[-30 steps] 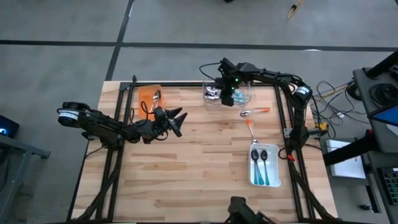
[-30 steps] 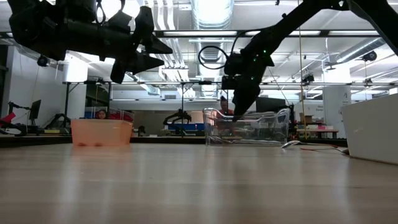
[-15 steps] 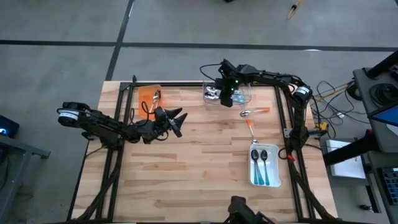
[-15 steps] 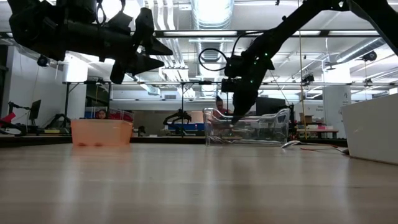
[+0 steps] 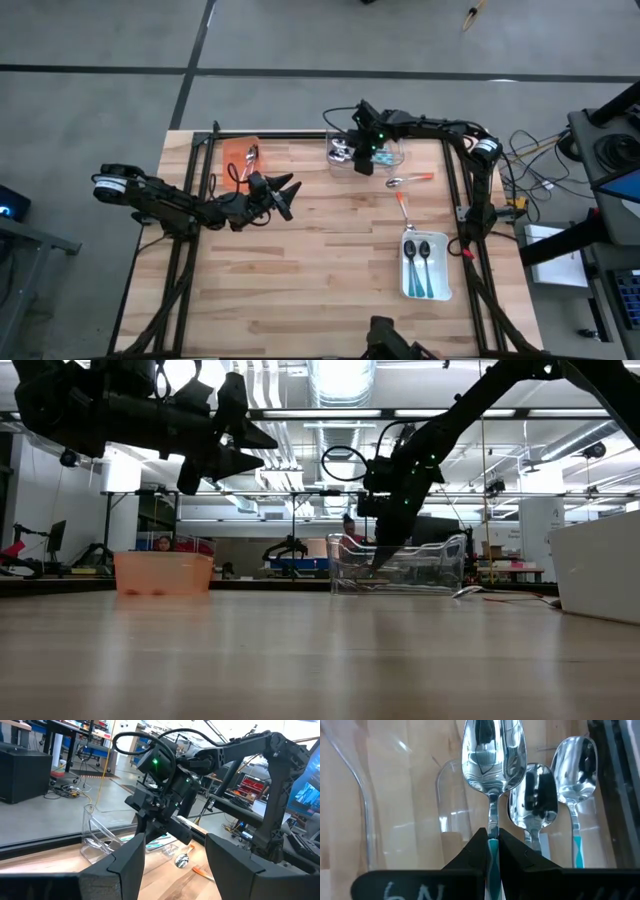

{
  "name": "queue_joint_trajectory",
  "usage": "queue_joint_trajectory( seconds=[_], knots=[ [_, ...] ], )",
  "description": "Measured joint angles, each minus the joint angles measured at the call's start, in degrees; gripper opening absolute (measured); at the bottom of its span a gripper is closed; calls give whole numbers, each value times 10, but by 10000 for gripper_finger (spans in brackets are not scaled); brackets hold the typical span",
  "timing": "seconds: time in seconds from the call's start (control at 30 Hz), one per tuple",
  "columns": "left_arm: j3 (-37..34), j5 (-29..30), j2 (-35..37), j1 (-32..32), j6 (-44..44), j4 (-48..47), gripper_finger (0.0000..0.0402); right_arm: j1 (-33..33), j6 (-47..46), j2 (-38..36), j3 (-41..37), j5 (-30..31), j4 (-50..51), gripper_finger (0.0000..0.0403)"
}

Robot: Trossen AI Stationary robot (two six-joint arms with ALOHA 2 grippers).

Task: Sort silverware by color (type)
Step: Put the blue patterned spoon into the transparent bin

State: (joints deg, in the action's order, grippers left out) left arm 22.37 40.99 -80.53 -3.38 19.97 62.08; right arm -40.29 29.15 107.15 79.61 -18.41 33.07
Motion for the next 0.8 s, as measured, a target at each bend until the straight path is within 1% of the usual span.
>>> queue_joint_trajectory(
  seconds=[0.53, 0.8],
  knots=[
    [0, 0, 0, 0, 0, 0, 188, 0, 7, 0, -44, 0, -22, 15],
    [0, 0, 0, 0, 0, 0, 188, 0, 9, 0, -48, 2, -29, 15]
  ],
)
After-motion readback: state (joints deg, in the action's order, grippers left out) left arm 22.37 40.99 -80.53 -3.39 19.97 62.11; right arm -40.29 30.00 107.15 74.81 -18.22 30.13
